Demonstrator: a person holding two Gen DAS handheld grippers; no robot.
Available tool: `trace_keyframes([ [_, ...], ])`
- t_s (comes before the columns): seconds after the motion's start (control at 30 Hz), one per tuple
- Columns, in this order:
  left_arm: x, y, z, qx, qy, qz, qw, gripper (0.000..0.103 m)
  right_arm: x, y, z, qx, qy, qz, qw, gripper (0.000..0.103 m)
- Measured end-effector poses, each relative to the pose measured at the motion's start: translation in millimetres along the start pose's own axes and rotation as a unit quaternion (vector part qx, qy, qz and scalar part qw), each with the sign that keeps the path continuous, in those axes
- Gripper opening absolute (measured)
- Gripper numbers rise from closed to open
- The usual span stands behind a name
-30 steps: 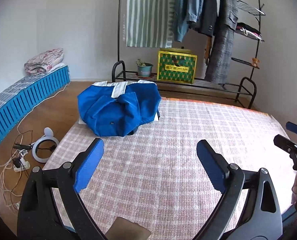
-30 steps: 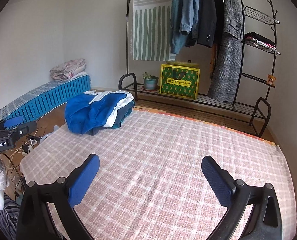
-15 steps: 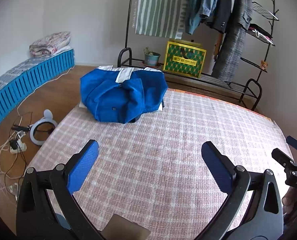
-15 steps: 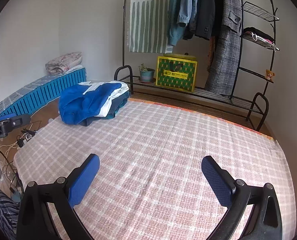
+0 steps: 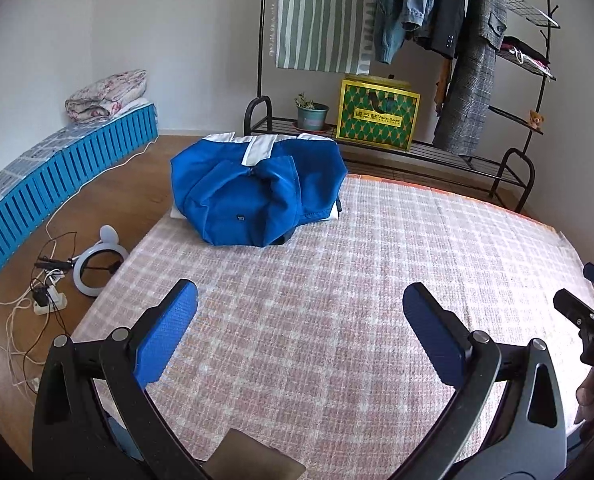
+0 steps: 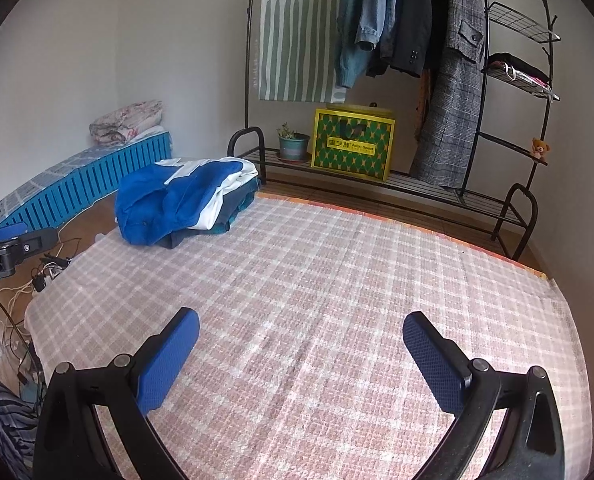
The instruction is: Fold large clothes
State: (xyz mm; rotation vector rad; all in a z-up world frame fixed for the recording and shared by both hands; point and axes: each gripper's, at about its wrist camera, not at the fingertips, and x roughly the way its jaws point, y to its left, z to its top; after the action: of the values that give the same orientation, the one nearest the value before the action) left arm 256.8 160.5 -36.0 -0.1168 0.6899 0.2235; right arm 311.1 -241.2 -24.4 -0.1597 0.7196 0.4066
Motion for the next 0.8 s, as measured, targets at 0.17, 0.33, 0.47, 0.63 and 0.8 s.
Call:
trace_keyframes([
  [0.17,-0.3,-0.7,-0.6,0.0,-0.002,0.0,1.0,0.103,-0.5,1.3,-0.3,-0.002,-0.001,-0.001,1.0,0.103],
  [0.33,-1.5,-1.4,0.0,0.004,-0.004,0.002,1.0,0.103,-0.9,2.1,-0.7,-0.002,-0.001,-0.002,1.0,0.103],
  [0.47,-3.3,-2.2,0.4,0.006,-0.004,0.003,1.0,0.103,-1.0,1.9,-0.7,-0.002,-0.001,-0.001,1.0,0.103],
  [0.63,-3.6,-2.0,1.1,0.004,-0.006,0.003,1.0,0.103,-1.1,2.2,-0.7,-0.003,0.0,-0.001,1.0,0.103],
  [0.8,-4.1,-2.1,1.2,0.005,-0.005,0.003,1.0,0.103,-1.0,1.8,-2.7,-0.003,0.003,0.0,1.0,0.103],
])
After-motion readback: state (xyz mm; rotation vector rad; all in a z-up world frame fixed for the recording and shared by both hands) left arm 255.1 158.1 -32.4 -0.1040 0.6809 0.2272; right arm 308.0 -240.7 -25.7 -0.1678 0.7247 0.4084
